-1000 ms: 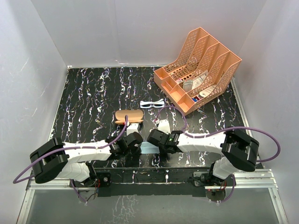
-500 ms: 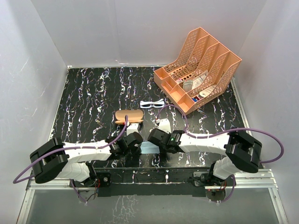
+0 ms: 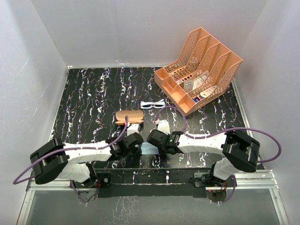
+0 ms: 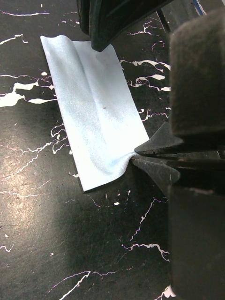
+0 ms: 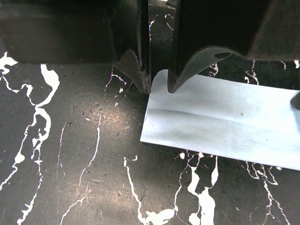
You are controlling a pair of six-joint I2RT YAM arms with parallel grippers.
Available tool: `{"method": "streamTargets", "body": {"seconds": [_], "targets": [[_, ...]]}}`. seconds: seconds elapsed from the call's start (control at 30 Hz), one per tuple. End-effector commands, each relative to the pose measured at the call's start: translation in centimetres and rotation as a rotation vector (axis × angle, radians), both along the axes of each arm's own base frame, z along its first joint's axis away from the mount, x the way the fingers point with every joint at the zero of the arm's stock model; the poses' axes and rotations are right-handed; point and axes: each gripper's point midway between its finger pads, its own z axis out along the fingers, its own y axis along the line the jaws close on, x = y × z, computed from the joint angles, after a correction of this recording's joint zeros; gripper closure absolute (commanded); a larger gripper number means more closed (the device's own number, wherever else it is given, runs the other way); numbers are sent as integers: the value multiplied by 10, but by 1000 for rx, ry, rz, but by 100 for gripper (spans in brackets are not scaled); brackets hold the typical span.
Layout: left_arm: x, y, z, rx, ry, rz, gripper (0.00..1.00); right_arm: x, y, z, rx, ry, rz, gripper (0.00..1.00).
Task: Organize the sunglasses
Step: Pick up the glasses cleaning cloth from the center of the board.
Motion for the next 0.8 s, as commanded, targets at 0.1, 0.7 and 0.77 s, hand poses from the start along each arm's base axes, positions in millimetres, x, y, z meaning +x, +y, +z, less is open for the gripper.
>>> {"method": "streamTargets", "body": {"seconds": [0.1, 0.7, 0.77], "targets": [[-11, 8, -6, 20, 36, -8, 100, 2, 3, -2, 6, -11, -9, 80], [-11, 9, -6, 16, 35, -10, 100, -13, -11, -24, -59, 62, 3, 80], [-11, 8, -5, 15, 34, -10, 100, -15, -10, -26, -46, 73, -11, 80]]}}
